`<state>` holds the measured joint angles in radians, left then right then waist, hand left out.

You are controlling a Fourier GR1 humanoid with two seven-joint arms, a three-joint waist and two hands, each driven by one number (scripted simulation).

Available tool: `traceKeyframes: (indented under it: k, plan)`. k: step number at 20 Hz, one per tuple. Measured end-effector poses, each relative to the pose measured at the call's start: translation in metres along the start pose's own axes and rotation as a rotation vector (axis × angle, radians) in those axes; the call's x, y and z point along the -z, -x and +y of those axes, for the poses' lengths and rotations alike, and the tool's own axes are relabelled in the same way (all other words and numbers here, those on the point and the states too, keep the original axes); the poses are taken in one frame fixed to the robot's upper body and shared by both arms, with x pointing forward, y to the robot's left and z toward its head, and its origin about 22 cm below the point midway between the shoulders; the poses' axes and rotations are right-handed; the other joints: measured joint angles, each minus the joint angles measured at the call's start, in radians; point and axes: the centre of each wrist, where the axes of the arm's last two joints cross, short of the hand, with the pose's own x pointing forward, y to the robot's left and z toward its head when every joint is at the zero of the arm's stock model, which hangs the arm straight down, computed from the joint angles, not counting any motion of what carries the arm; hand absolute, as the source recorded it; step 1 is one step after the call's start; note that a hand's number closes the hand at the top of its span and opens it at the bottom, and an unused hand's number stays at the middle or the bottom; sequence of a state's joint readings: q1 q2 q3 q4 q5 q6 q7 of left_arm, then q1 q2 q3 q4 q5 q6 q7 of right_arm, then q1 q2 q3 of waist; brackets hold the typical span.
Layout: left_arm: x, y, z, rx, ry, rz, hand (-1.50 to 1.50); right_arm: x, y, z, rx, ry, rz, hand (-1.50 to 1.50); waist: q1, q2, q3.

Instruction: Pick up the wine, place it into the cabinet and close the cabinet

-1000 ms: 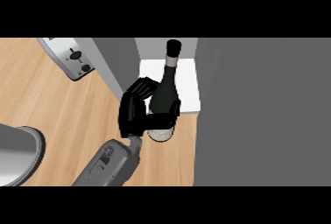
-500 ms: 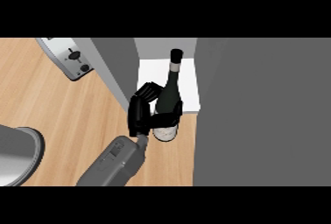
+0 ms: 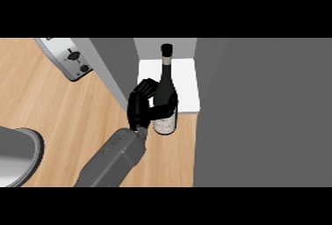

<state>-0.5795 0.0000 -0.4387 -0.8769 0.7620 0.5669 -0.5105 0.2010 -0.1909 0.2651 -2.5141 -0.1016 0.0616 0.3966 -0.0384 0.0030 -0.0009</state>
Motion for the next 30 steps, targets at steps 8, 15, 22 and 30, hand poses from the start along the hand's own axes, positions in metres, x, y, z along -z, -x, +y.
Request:
traceKeyframes:
  k: [8,15,22,30]
  plan:
    - [0.027,-0.01,-0.012,-0.002,-0.027,0.016,1.5,-0.003,0.002,0.002,0.021,-0.001,0.003,-1.5,-0.003,0.0,0.0]
    - [0.052,-0.027,-0.025,-0.002,-0.054,0.019,1.5,-0.002,0.003,0.0,0.014,-0.003,-0.004,-1.5,-0.002,0.002,0.001]
    - [0.076,-0.041,-0.026,0.045,-0.077,-0.012,1.5,-0.002,0.004,0.001,0.025,-0.004,-0.006,-1.5,-0.001,0.003,0.001]
    - [0.098,-0.054,-0.016,0.247,-0.179,-0.073,-1.5,-0.003,0.006,0.003,0.03,-0.02,-0.008,-1.5,-0.01,0.007,0.001]
